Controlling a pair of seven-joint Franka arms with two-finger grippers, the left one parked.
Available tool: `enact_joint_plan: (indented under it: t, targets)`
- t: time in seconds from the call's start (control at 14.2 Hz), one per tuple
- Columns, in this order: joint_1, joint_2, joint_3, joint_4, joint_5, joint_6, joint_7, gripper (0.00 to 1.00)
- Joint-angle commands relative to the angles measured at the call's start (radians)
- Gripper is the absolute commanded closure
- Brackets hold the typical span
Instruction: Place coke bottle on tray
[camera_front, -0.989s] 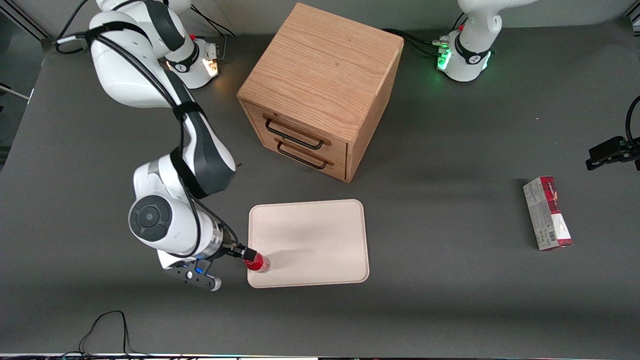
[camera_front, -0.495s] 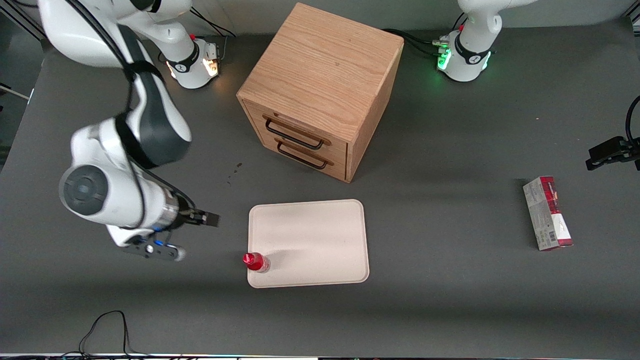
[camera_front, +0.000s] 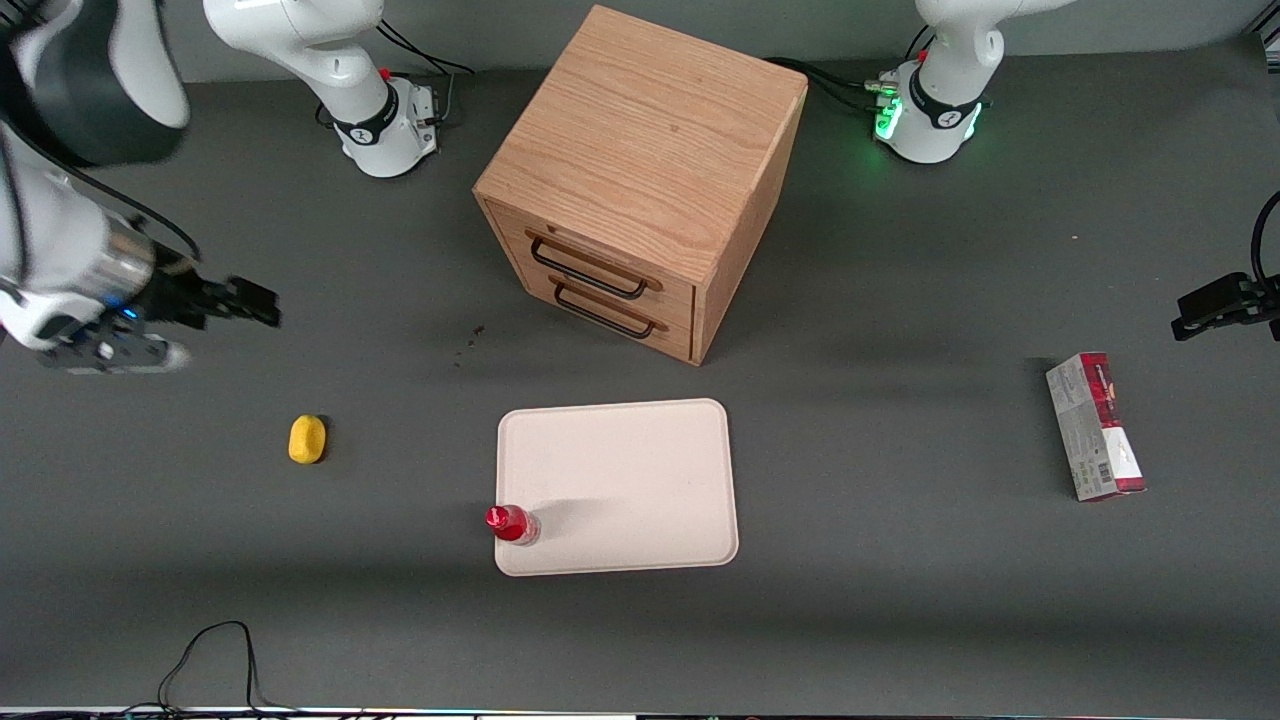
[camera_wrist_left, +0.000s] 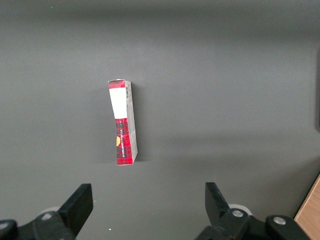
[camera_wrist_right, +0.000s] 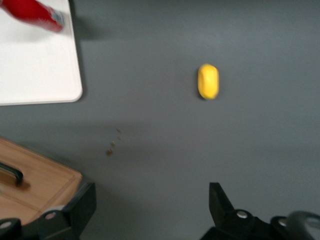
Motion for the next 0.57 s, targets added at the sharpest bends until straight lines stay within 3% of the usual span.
enact_joint_plan:
  t: [0.0,0.49]
  targets:
    - [-0.045,-0.040,0.005,-0.006,0.018,-0.023,-0.039,0.00]
    - [-0.054,-0.020,0.005,0.092,0.018,-0.069,-0.039,0.00]
